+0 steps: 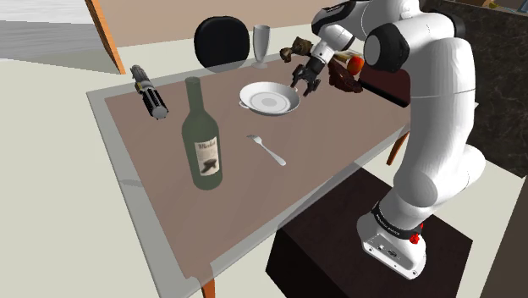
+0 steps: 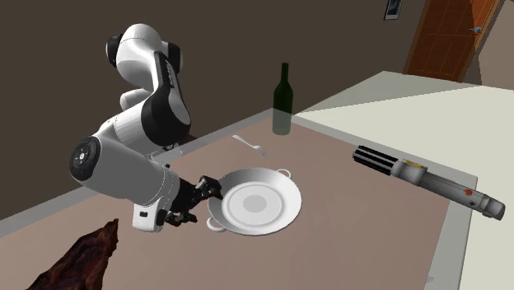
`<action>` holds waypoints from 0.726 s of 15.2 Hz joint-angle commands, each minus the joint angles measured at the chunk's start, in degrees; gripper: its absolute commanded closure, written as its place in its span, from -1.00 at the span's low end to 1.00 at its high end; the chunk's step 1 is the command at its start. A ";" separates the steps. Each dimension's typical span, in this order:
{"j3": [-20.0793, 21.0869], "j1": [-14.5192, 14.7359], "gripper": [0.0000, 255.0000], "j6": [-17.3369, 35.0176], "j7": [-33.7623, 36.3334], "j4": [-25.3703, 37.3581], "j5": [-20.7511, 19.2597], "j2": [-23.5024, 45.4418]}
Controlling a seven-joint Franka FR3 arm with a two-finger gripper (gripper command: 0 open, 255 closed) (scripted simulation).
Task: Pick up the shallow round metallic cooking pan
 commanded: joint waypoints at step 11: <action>0.05 0.00 1.00 0.44 -0.32 -0.27 0.11 0.27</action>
